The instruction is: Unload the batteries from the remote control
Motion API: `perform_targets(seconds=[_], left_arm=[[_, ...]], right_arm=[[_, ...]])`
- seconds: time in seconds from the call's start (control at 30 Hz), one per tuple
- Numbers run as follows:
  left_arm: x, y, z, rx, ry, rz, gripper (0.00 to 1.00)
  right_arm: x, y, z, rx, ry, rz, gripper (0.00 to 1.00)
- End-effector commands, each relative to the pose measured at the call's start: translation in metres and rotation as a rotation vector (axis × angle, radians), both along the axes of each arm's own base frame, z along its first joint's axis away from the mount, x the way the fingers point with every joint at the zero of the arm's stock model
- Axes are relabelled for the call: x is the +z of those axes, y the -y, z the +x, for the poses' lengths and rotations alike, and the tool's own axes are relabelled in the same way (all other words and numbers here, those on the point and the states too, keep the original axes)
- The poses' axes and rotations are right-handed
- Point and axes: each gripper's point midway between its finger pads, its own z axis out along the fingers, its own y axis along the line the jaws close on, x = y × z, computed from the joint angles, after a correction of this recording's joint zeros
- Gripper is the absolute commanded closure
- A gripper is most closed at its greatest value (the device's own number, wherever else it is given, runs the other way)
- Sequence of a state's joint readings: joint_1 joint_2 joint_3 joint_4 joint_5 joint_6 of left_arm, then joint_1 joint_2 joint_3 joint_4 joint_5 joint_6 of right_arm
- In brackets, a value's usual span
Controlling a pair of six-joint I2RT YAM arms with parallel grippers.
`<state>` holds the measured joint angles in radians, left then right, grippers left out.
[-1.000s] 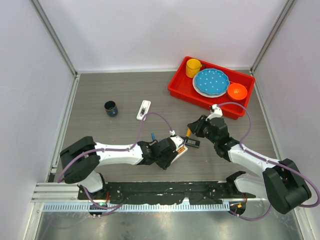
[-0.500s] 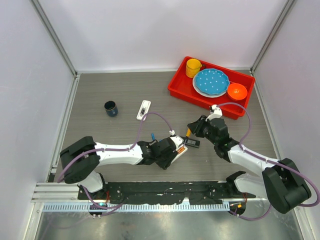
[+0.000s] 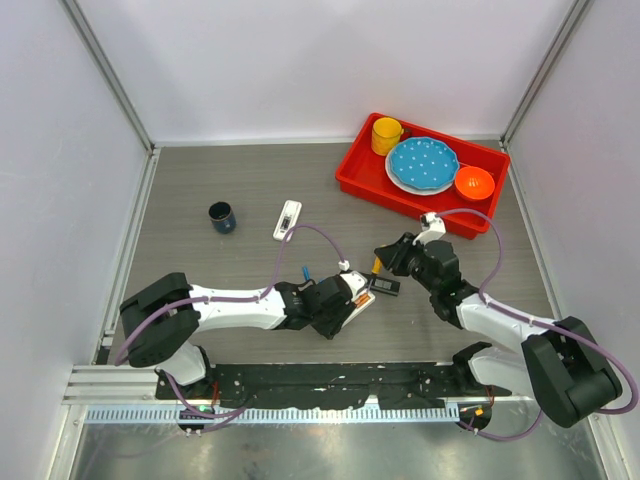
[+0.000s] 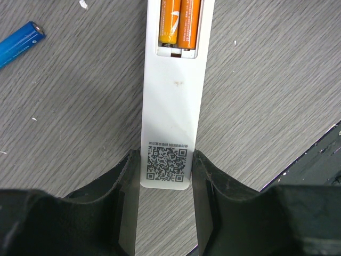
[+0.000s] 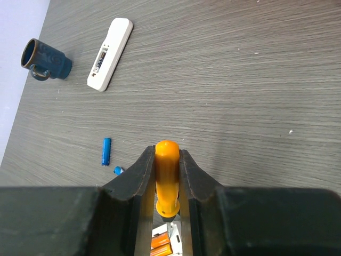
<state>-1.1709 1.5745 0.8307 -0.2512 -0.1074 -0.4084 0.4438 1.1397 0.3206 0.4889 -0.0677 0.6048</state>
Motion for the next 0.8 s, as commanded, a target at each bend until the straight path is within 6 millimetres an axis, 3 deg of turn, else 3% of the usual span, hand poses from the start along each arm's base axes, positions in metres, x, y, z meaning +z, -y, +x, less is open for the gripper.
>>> perform_targets(seconds=[0.0,0.2,0.47,0.6,0.77], left_arm=[[-0.004,0.000,-0.005,-0.007,-0.027,0.000,1.00],[-0.006,-0.001,-0.005,-0.003,-0.028,0.003,1.00],[-0.009,-0.002,-0.005,-0.004,-0.029,0.006,1.00],[-0.009,-0.001,-0.004,-0.001,-0.025,0.005,1.00],[-0.008,0.000,-0.004,-0.001,-0.023,0.000,1.00]], right_arm=[[-0.007,-0.013,-0.015,0.081,-0.033,0.056,0.99],[0.003,-0.027,-0.019,0.116,-0.049,0.168,0.99],[0.030,-0.033,-0.020,0.129,-0.018,0.265,0.99],[0.032,-0.033,-0.021,0.129,-0.021,0.260,0.99],[0.021,-0.034,-0.020,0.139,-0.047,0.231,0.99]])
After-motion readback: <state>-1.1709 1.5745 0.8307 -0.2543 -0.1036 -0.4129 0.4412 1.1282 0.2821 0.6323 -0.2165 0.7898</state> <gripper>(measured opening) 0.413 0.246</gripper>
